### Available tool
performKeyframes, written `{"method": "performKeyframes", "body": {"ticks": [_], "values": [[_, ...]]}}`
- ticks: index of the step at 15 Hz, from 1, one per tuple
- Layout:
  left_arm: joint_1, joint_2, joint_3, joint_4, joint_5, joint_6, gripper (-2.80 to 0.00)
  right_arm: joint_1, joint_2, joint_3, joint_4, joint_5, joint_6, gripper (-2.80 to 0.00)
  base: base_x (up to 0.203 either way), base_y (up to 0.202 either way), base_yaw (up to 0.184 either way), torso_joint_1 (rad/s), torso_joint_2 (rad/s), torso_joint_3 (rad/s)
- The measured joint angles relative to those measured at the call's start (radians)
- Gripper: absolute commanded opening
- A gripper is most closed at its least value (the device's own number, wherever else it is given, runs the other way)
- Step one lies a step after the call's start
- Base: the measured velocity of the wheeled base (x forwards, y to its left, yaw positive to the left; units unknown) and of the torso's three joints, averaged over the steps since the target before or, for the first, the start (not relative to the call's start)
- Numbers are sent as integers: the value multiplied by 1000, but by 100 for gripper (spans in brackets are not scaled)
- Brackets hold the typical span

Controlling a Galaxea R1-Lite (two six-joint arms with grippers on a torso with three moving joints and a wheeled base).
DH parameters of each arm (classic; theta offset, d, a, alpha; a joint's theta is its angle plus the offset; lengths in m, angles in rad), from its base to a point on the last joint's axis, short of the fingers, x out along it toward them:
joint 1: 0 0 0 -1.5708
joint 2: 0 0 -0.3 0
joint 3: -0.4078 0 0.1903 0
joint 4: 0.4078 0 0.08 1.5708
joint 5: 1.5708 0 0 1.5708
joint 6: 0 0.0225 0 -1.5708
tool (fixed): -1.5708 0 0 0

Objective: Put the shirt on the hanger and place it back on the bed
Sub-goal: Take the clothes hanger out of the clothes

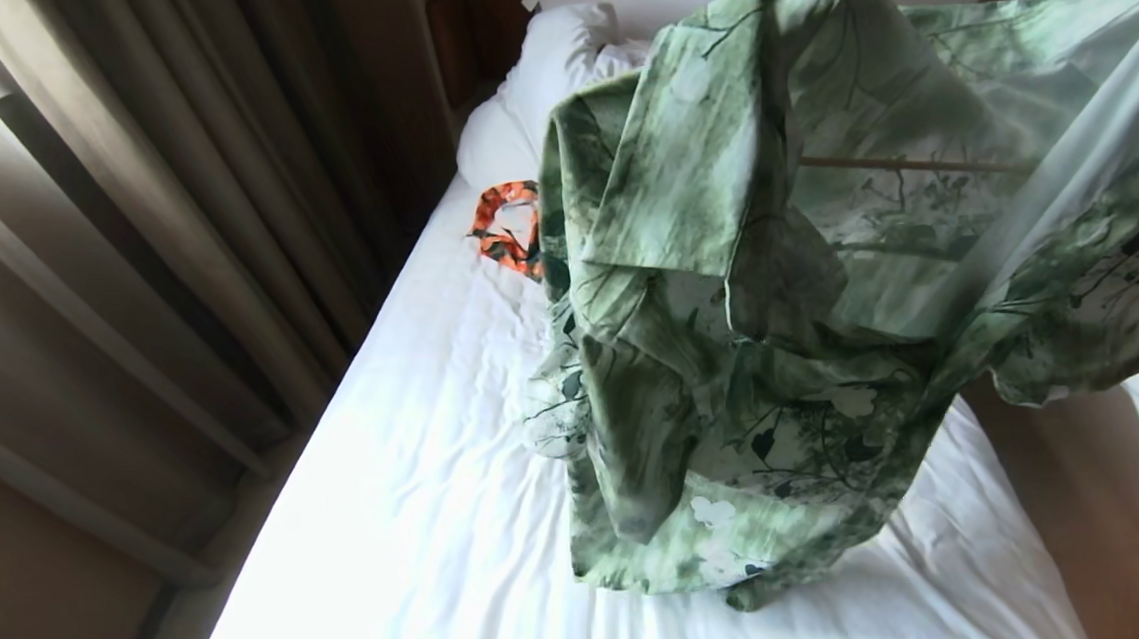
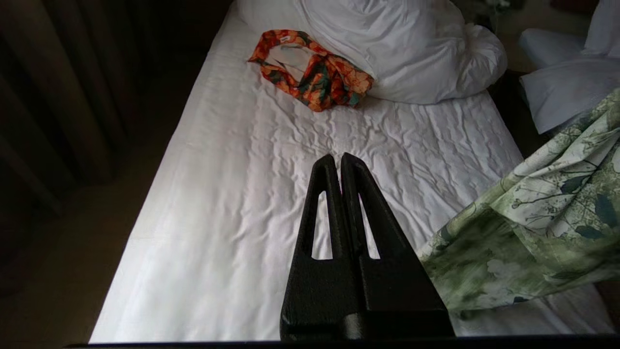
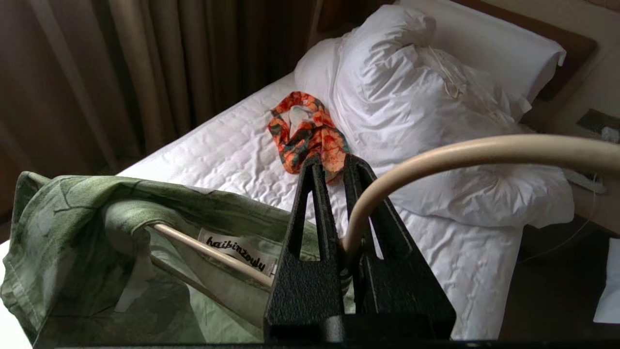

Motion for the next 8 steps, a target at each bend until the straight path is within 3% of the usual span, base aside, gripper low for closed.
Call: {"method": "performKeyframes", "body": {"ticks": [3,8], "values": [[-4,-7,0,12,-10,-24,-280,-19,8,3,-31,0,0,-280,0,0,0,149,-351,-201],[-11,20,-1,53,-98,-25,-280,-70,35,-14,-35,0,-4,-280,0,0,0,141,-334,-189]]}}
